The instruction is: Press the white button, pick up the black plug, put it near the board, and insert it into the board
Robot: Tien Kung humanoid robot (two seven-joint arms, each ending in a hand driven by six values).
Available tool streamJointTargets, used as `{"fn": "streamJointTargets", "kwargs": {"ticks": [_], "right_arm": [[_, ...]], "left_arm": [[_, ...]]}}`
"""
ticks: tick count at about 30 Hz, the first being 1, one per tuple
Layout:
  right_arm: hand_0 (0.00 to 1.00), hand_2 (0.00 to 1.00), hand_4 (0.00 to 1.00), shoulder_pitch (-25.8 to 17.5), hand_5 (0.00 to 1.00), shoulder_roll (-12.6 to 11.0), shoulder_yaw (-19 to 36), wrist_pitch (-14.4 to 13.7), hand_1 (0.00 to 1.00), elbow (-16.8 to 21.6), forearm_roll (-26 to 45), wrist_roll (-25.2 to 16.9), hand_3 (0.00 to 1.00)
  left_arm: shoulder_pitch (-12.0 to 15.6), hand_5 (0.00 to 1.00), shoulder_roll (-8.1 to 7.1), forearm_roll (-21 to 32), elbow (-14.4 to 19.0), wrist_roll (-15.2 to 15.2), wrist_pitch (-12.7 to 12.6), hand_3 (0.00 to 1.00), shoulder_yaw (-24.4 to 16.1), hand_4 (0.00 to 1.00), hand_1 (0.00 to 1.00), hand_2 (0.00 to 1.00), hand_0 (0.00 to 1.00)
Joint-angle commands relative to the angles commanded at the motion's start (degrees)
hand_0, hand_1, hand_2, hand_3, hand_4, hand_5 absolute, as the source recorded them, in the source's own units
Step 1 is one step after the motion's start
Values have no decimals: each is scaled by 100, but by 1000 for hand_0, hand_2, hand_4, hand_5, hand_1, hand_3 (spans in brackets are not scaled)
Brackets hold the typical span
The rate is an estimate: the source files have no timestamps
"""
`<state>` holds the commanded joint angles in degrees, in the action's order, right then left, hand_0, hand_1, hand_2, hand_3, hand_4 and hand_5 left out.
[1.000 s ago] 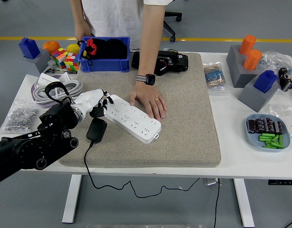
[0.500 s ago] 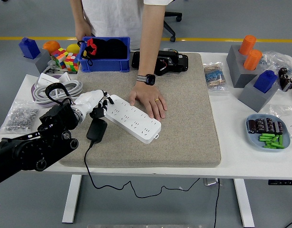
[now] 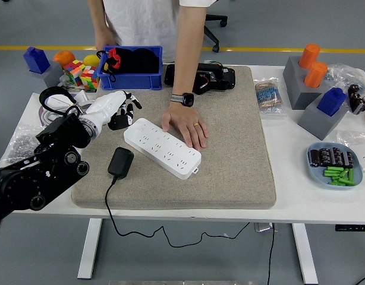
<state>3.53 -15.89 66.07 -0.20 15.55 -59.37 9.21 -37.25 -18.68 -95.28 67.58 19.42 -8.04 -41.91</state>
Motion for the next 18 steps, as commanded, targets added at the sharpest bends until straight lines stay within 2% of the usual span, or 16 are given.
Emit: {"fn": "streamJointTargets", "kwargs": {"ticks": [4,5,10,11,16,17,18], "right_arm": [[635,617,682,1,439,-4,13,1,635,-1,-14,0,601],[635,617,682,2,439,-4,18,-1,635,0,-17,-1,601],[635,617,682,4,439,3,35,0,635,4,-29,-3,601],[635,617,682,4,439,3,33,2,635,4,-32,-1,602],[635,617,682,6,439,0,41,1,635,7,-42,-3,602],[635,617,683,8,439,-2,46,0,635,9,-39,-5,601],[635,617,683,10,439,-2,51,-1,635,9,-42,-5,601]], "left_arm": [[316,2,-119,34,370,31,14,627,-365,325,163,241,174],[407,2,-153,49,458,35,-3,666,-436,737,494,518,341],[860,2,-304,0,850,3,-143,666,-702,737,494,518,341],[946,74,-317,-26,912,-1,-172,756,-768,864,689,669,561],[1358,74,-294,-223,1138,112,-205,756,-1080,864,689,669,561],[1429,265,-272,-255,1153,159,-186,793,-1122,972,760,730,676],[1486,265,-243,-287,1153,197,-172,793,-1151,972,760,730,676]]}}
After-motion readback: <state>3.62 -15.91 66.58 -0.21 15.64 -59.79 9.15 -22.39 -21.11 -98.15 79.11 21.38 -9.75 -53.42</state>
